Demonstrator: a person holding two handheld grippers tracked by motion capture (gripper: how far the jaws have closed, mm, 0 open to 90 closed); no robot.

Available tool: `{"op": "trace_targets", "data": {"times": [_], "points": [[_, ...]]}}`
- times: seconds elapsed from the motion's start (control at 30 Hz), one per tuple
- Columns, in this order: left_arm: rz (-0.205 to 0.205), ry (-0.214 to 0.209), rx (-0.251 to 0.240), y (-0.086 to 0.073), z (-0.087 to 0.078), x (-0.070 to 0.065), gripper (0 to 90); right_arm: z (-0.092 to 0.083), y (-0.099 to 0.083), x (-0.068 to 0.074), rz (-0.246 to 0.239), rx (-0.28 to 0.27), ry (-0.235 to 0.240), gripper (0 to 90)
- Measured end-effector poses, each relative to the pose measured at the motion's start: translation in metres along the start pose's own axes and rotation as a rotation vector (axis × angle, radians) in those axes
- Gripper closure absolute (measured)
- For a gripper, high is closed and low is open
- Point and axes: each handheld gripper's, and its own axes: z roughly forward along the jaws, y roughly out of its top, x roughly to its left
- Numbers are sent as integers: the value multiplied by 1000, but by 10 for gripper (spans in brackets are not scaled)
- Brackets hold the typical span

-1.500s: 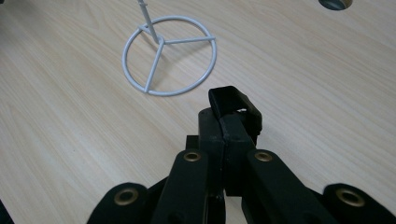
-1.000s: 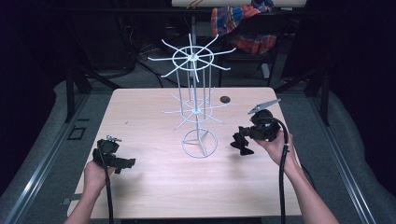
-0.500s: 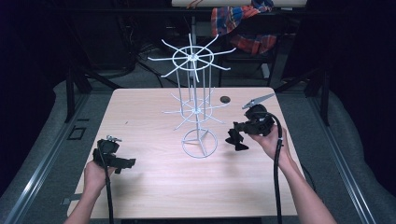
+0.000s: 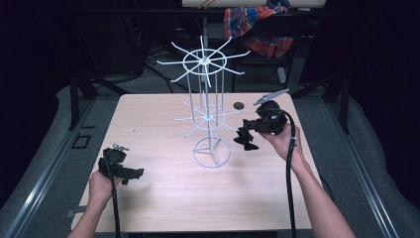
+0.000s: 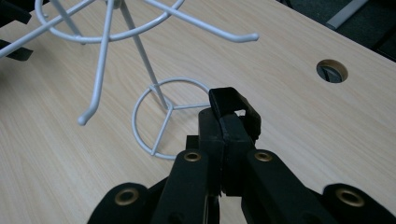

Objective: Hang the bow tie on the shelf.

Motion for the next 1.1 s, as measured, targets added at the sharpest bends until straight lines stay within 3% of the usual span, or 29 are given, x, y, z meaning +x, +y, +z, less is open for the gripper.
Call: {"op": "trace_targets", "data": {"times": [0.63, 1.1], "points": [[3, -2, 0, 0, 0, 1, 0, -6, 19, -9, 33, -64, -28, 897], [4, -3, 3, 0, 1, 1, 0, -12, 31, -4, 10, -83, -29, 897]]}}
